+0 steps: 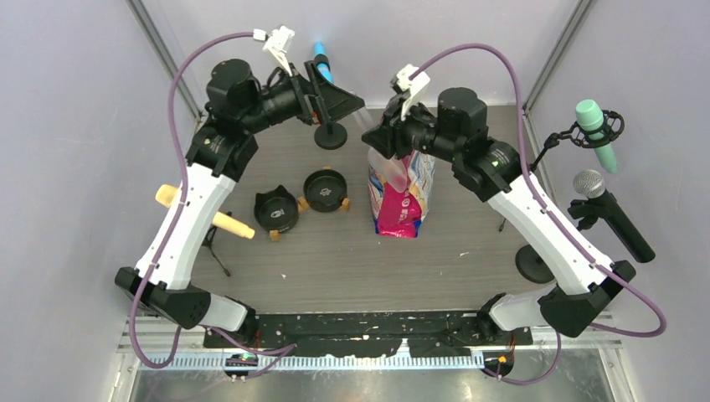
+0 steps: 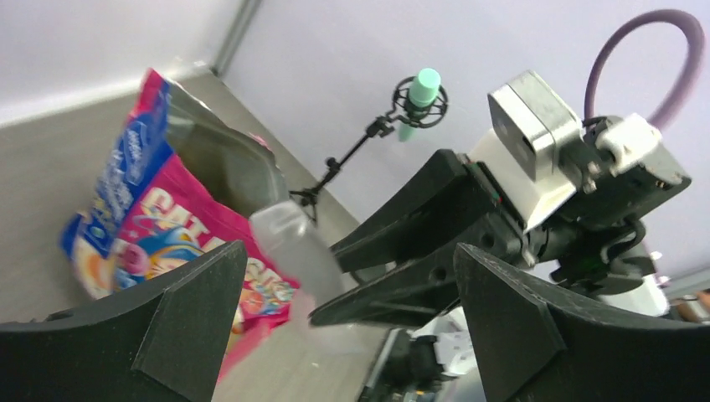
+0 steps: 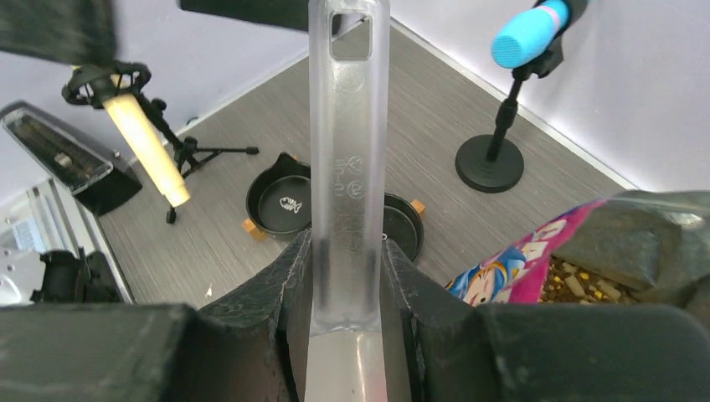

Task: Serve the pet food
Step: Pick up the spatula from the center of the board.

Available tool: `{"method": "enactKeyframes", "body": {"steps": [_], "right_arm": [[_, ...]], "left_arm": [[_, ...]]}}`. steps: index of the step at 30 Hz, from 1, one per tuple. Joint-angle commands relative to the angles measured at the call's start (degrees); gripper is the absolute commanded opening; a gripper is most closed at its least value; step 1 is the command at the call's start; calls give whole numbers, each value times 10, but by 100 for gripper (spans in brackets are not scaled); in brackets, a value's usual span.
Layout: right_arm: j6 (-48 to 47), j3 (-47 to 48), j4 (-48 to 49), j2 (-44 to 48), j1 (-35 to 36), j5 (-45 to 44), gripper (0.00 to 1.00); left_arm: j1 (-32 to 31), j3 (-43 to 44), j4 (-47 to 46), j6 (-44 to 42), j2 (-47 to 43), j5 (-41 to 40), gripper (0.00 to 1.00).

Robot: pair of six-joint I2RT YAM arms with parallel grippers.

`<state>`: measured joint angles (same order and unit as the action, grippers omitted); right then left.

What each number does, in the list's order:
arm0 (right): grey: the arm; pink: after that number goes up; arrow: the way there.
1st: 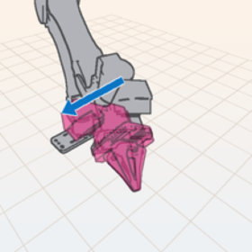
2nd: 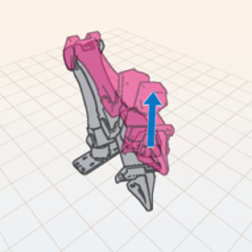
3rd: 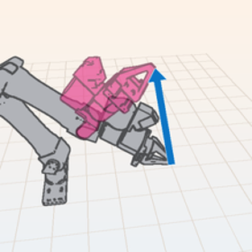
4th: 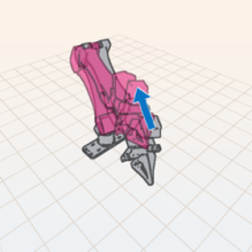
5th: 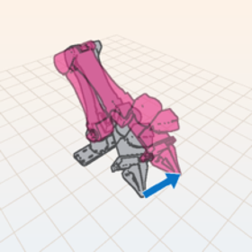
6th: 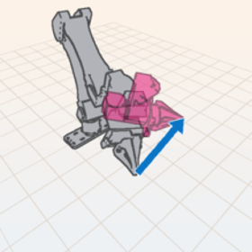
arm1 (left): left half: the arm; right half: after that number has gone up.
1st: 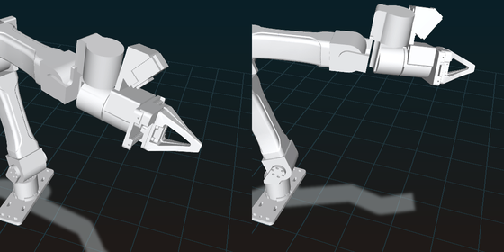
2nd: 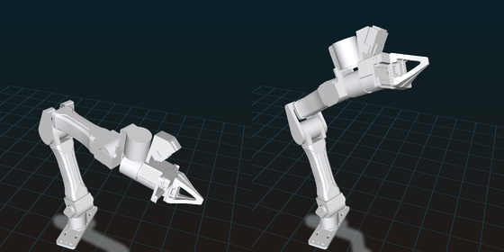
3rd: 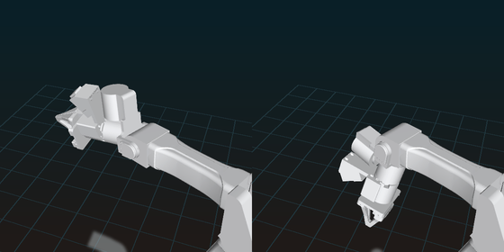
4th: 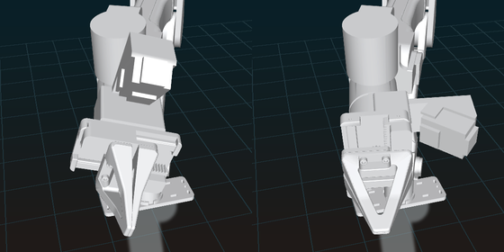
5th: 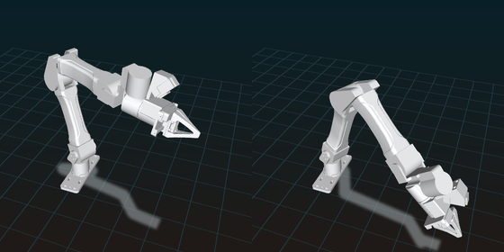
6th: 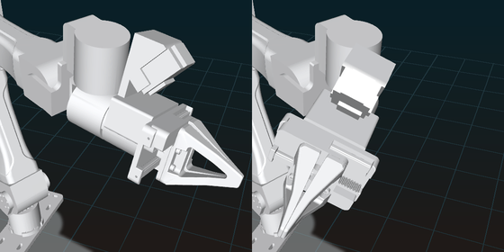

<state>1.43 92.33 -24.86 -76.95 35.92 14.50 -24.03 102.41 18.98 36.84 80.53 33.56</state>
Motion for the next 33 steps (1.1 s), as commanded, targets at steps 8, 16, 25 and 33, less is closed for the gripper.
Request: {"method": "enactKeyframes", "body": {"steps": [8,16,25,33], "right_arm": [[-96,50,7,-13,50,-22,6],[-162,45,-13,-10,54,8,5],[-212,54,-42,-7,71,1,5],[-246,61,-61,-10,84,-8,5]], "left_arm": [[-4,-3,10,157,29,-4,89],[6,38,80,107,37,77,71],[14,27,134,70,23,115,60],[14,42,214,20,33,114,50]]}}
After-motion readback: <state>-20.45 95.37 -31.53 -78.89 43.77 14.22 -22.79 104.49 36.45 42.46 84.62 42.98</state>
